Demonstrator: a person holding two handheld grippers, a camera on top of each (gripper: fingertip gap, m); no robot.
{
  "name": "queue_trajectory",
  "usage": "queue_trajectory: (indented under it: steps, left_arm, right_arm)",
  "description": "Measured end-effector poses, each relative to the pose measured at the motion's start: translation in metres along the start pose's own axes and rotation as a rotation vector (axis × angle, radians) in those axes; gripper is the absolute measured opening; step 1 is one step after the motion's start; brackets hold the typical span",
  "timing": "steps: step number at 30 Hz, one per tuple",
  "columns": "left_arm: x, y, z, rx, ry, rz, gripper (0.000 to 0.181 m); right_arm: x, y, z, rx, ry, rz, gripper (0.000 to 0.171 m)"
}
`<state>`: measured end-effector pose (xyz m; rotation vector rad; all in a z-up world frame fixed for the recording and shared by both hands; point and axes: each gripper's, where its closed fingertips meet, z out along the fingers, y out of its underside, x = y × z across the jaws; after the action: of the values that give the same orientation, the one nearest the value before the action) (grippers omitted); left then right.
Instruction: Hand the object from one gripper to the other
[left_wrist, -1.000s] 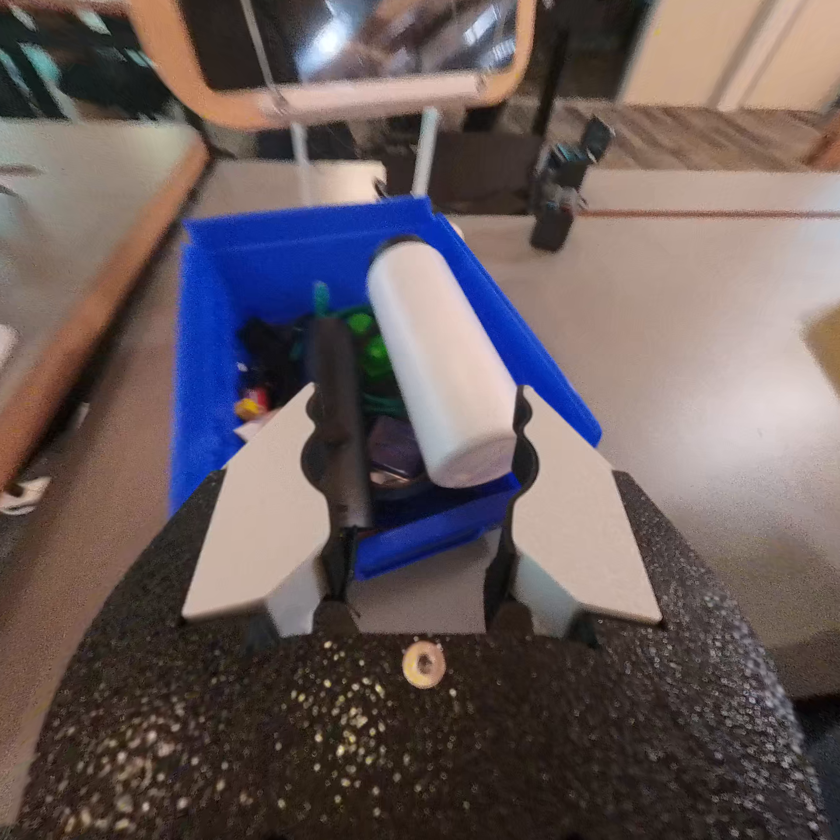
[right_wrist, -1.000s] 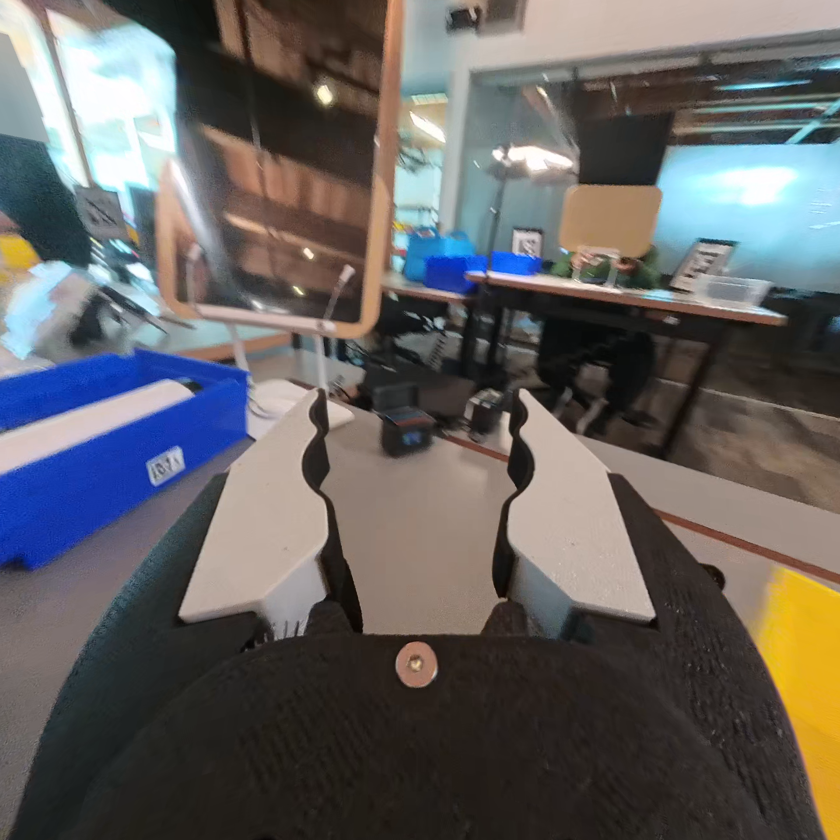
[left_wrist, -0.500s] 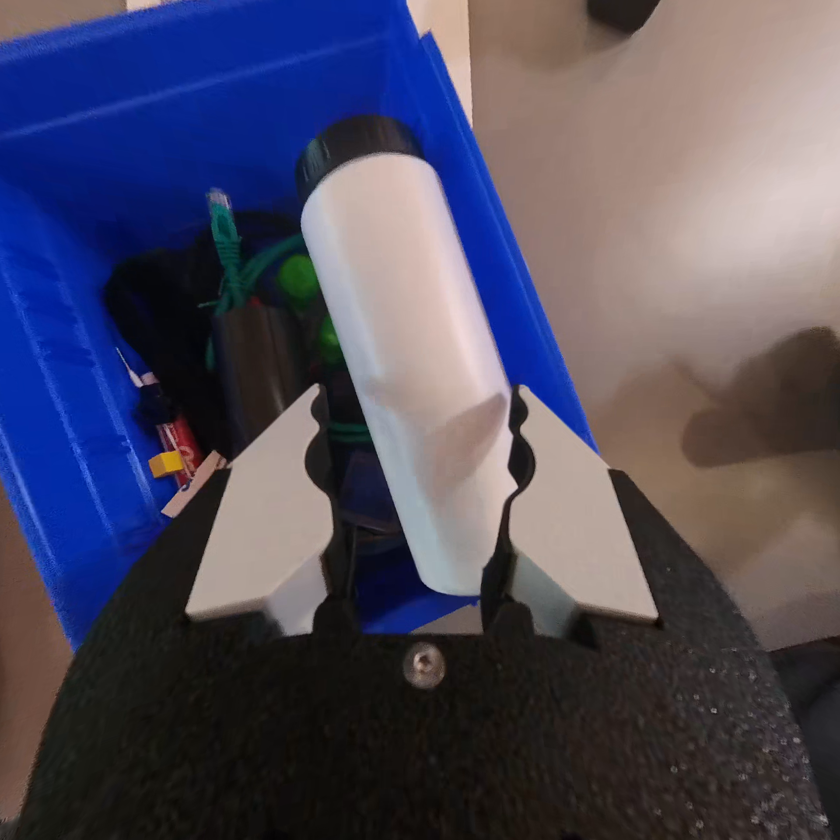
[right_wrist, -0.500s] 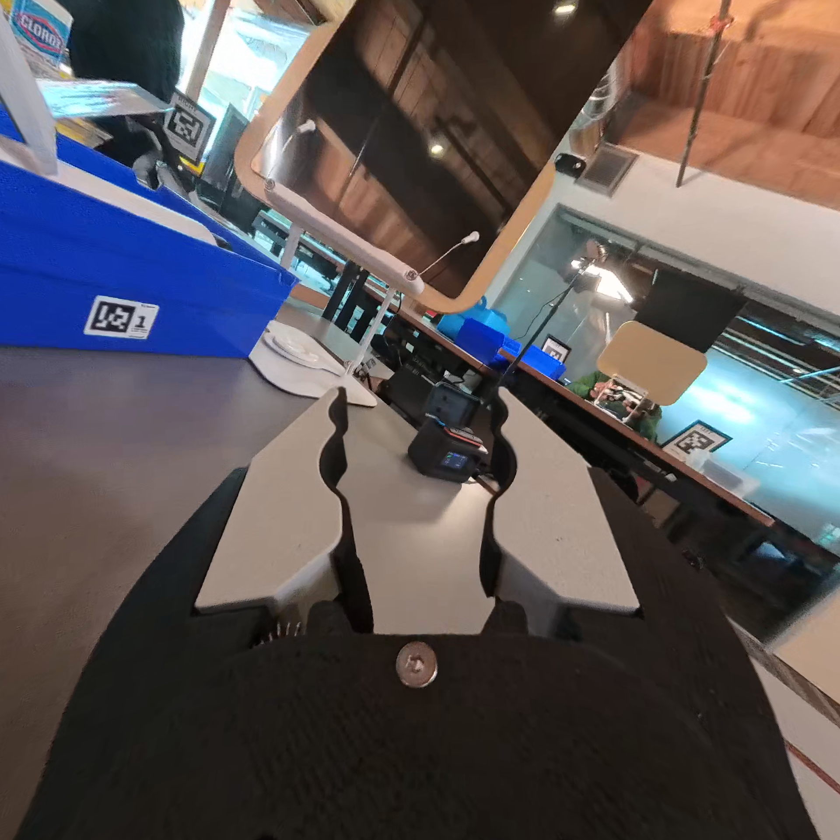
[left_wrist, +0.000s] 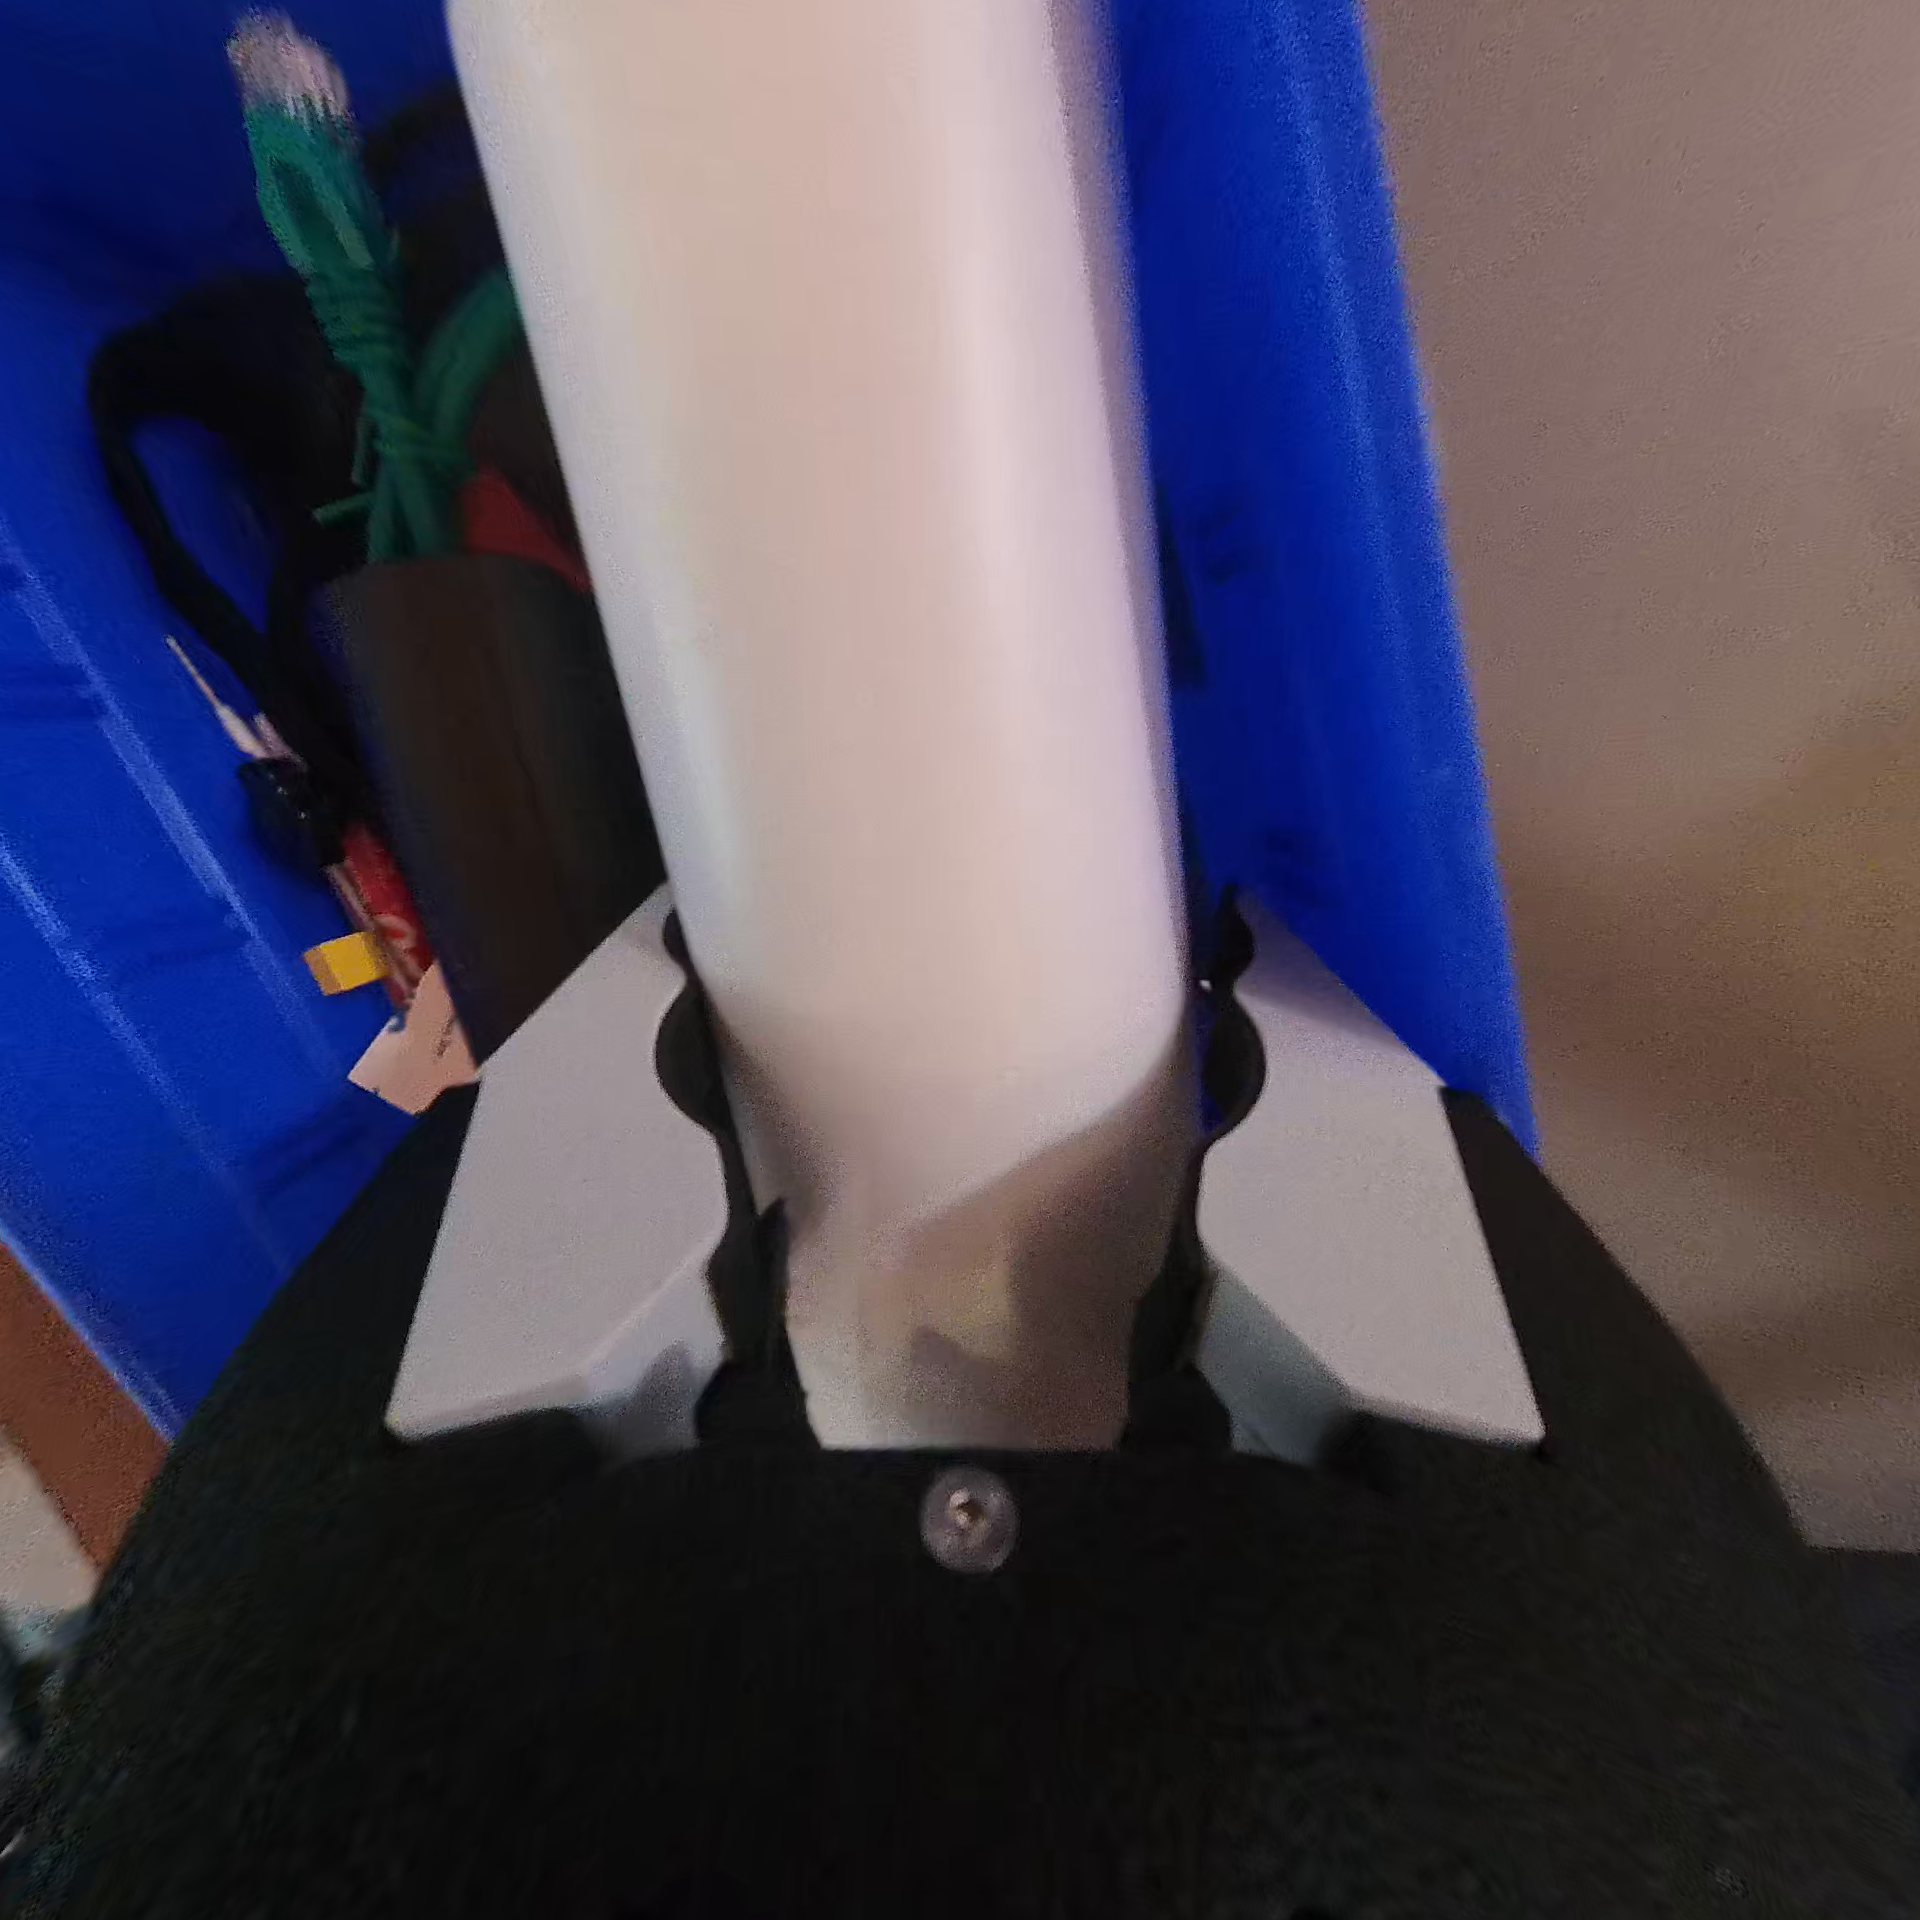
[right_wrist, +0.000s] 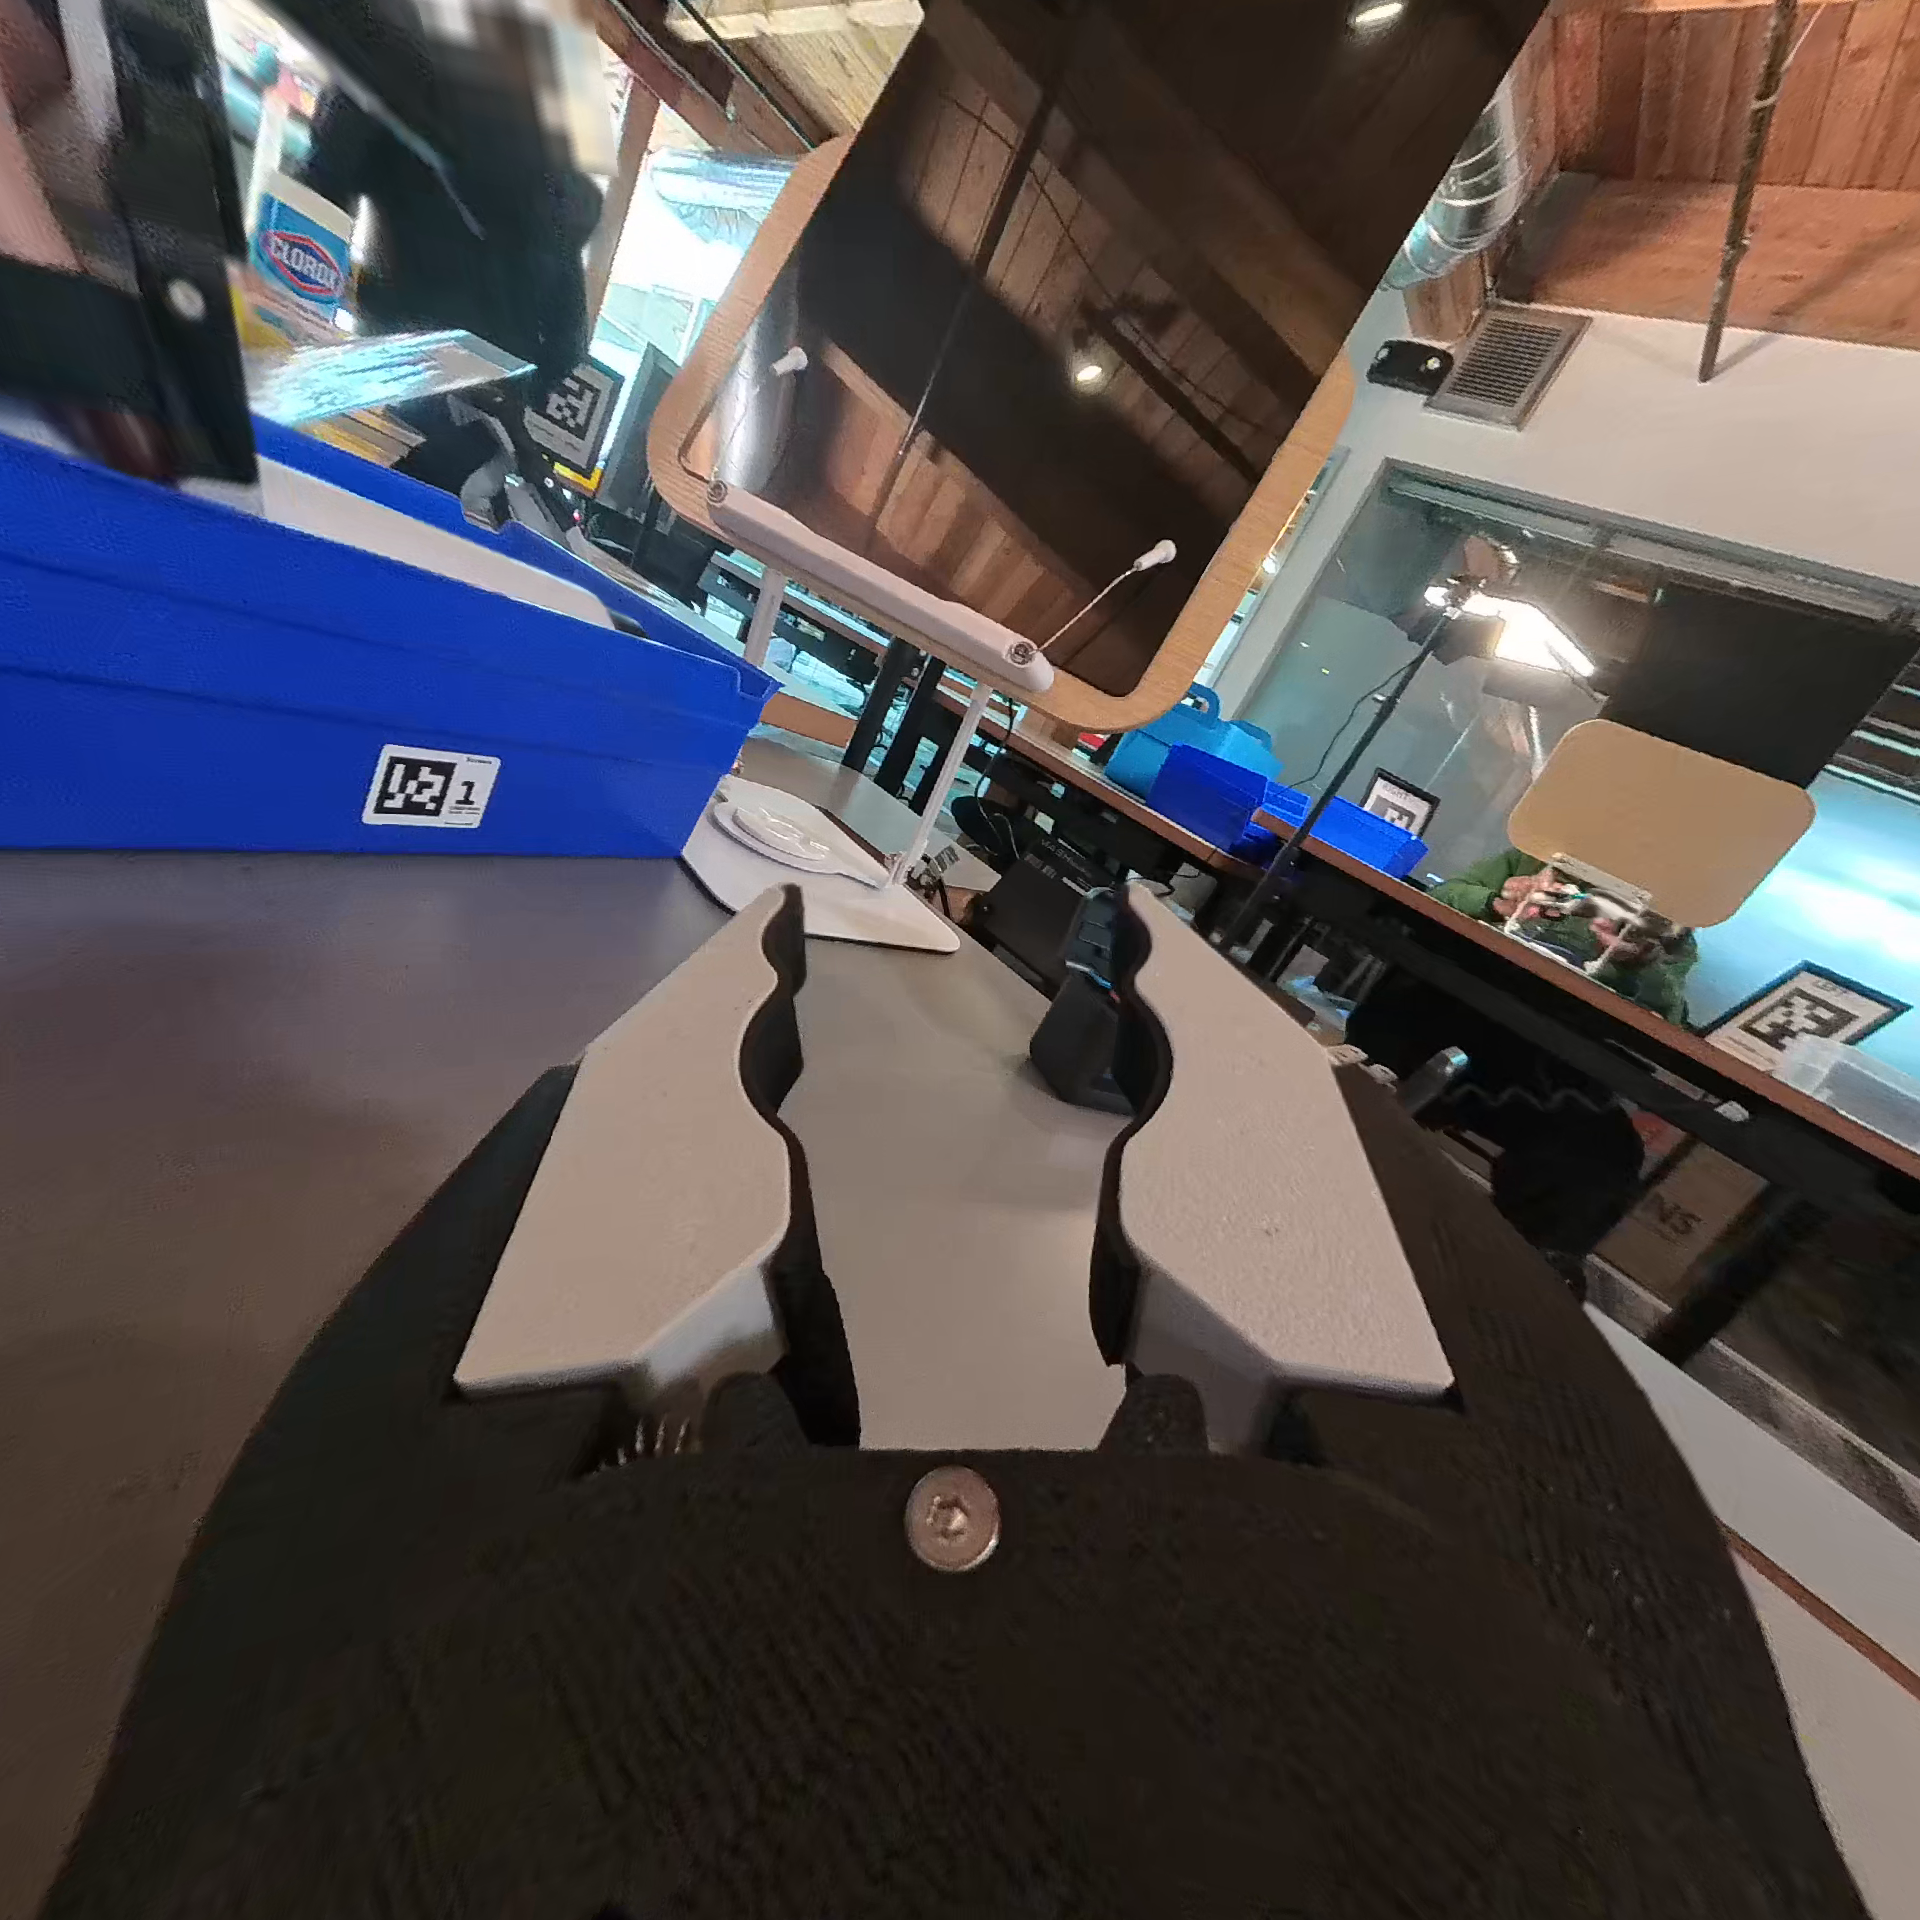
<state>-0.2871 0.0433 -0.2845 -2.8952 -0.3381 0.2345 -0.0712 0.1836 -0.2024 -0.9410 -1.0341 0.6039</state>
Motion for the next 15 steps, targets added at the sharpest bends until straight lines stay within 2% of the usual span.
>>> queue_trajectory:
  steps: [1,4,7,11,15]
  left_arm:
    - [-0.003,0.002,0.003,-0.016,-0.040,0.016,0.100]
    - [-0.009,-0.001,0.002,-0.002,-0.086,0.025,0.096]
    - [-0.022,-0.009,-0.010,0.108,-0.129,0.033,0.086]
    - [-0.030,-0.014,-0.032,0.301,-0.117,-0.021,0.085]
    - [-0.038,-0.019,-0.077,0.566,-0.153,-0.064,0.085]
  right_arm:
    - [0.000,0.000,0.000,0.000,-0.005,0.007,0.058]
    - [0.000,0.002,0.000,-0.005,-0.009,0.022,0.058]
    - [0.001,0.003,-0.001,-0.006,-0.010,0.029,0.058]
    - [0.001,0.004,-0.001,-0.010,-0.012,0.025,0.056]
    - [0.002,0.004,-0.002,-0.011,-0.005,0.014,0.055]
